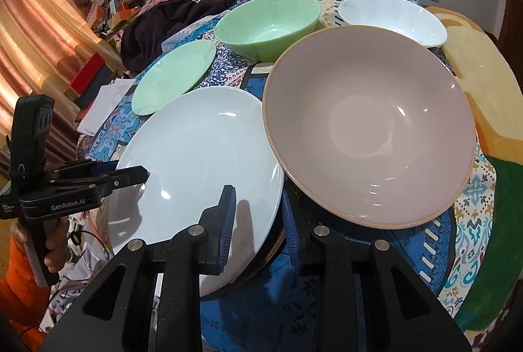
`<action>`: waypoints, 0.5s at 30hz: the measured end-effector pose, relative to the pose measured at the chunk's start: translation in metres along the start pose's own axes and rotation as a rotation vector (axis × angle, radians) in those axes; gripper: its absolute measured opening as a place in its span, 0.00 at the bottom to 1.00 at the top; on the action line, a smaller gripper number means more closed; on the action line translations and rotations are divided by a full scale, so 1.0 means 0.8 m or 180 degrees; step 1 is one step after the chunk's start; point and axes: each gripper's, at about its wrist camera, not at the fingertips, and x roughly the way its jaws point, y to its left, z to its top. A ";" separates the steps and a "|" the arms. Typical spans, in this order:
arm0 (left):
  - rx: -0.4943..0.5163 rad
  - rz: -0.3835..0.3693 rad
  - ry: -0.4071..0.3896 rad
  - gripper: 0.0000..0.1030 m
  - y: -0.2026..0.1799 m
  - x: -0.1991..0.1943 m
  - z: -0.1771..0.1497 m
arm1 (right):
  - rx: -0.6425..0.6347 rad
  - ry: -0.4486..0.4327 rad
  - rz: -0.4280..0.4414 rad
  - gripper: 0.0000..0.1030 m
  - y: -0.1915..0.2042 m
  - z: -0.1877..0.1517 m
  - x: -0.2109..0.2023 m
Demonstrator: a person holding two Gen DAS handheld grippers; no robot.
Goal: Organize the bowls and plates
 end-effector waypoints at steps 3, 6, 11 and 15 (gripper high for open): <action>0.0066 0.0031 0.0003 0.39 -0.005 0.002 -0.001 | -0.0091 -0.0071 -0.0122 0.27 0.004 0.000 -0.007; 0.0081 0.0053 -0.0007 0.41 -0.007 0.003 -0.002 | -0.0121 -0.0092 -0.0132 0.27 0.007 -0.001 -0.013; 0.0048 0.0067 -0.0126 0.44 -0.004 -0.011 -0.002 | -0.0209 -0.0124 -0.0159 0.27 0.016 0.003 -0.018; 0.0116 0.0166 -0.0342 0.51 -0.004 -0.037 0.001 | -0.0236 -0.0173 -0.0098 0.27 0.024 0.010 -0.021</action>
